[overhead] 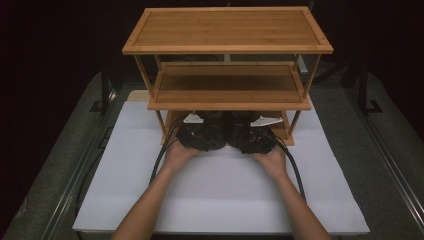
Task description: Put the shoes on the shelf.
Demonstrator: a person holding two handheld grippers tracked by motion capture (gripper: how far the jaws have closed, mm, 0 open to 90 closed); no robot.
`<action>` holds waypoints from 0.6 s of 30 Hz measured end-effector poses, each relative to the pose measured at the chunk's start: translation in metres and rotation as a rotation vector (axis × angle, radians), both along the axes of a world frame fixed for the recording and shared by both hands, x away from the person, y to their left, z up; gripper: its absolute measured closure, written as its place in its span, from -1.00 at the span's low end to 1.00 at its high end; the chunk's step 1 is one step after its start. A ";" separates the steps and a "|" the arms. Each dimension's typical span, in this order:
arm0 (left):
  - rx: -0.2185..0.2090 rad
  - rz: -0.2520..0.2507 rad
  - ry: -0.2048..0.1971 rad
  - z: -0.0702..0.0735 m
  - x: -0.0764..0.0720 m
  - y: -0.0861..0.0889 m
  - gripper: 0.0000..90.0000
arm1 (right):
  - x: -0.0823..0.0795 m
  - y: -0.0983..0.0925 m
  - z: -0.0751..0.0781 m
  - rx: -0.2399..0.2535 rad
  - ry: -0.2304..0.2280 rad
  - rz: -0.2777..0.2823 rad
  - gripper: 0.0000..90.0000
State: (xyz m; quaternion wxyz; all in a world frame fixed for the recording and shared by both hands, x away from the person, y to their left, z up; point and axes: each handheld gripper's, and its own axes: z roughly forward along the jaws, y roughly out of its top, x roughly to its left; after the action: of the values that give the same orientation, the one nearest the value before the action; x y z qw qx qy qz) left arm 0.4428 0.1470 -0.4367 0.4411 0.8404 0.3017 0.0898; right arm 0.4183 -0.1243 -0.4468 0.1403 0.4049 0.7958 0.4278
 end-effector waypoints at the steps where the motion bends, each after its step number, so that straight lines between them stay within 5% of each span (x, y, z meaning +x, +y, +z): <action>1: -0.003 -0.006 -0.001 -0.001 0.001 0.001 -0.83 | 0.002 0.000 0.000 0.007 0.002 -0.003 -0.78; 11: 0.021 -0.005 0.015 -0.001 -0.003 0.006 -0.82 | -0.002 -0.006 0.001 0.009 -0.005 0.002 -0.69; 18: 0.049 -0.013 -0.006 0.006 -0.027 0.021 -0.82 | -0.023 -0.023 0.011 0.012 -0.020 0.016 -0.70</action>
State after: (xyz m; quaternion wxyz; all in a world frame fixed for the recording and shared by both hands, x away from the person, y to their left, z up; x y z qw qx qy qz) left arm 0.4163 0.1676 -0.4311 0.4218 0.8527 0.2927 0.0967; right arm 0.3954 -0.1475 -0.4356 0.1425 0.3949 0.7949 0.4380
